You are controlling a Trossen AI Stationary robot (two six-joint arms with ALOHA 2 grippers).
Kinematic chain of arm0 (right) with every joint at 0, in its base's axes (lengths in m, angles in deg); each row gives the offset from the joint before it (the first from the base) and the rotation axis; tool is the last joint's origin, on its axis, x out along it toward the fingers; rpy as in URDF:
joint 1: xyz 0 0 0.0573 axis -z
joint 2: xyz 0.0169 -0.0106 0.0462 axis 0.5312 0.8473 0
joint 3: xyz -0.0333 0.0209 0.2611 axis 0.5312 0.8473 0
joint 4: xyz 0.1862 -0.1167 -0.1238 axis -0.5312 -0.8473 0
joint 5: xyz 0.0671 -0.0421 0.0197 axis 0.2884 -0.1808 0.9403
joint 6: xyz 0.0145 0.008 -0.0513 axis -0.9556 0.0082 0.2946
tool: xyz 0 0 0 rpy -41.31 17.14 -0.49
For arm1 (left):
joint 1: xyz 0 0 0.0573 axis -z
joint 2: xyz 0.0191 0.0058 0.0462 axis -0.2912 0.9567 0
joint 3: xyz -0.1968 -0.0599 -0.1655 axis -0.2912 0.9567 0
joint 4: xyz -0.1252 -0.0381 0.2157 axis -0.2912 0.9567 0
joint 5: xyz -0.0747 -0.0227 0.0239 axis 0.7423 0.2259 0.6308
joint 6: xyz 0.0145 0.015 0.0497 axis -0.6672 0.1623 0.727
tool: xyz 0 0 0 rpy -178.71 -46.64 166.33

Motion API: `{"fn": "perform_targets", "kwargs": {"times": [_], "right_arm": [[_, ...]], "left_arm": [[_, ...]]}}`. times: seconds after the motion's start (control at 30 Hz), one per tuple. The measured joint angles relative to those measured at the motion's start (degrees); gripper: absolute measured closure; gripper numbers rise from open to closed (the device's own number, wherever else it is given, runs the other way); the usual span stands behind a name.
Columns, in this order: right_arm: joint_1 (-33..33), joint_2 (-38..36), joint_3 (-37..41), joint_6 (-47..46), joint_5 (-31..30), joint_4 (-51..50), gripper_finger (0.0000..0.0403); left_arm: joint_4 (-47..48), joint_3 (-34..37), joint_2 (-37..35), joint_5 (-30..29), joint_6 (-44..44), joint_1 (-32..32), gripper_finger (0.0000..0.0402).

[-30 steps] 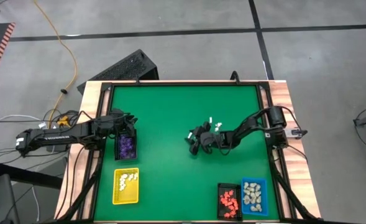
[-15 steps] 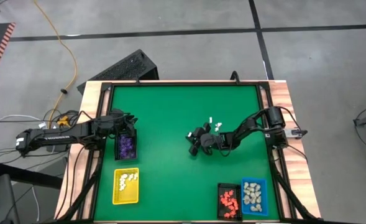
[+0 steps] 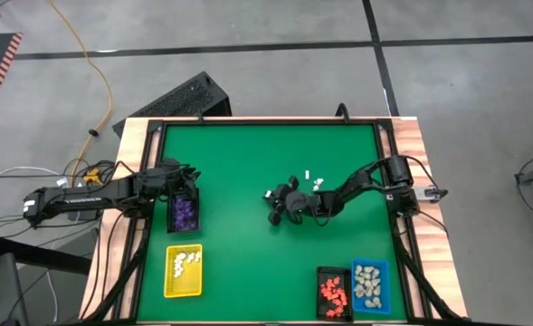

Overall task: Sort Halloween decoration
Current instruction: Put the white skeleton toy into the yellow basket

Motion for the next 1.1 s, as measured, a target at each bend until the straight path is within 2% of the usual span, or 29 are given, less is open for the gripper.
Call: {"fn": "perform_targets", "kwargs": {"times": [0.4, 0.67, 0.87, 1.1], "right_arm": [[-0.2, 0.1, -20.9, 11.2, 7.7, -13.7, 0.0327], [-2.2, 3.1, -31.9, 16.6, 12.0, -15.5, 0.0326], [-4.0, 11.0, -43.1, 18.5, 16.4, -15.3, 0.0326], [-6.0, 20.6, -58.1, 20.6, 21.8, -20.9, 0.0326]], "left_arm": [[0.0, 0.0, 0.0, 0.0, 0.0, 0.0, 0.0276], [0.0, 0.0, 0.0, -0.1, 0.0, 0.0, 0.0276], [0.0, 0.0, -0.1, 0.0, 0.0, 0.0, 0.0276], [0.0, 0.0, 0.0, 0.3, -0.2, 0.0, 0.0276]]}}
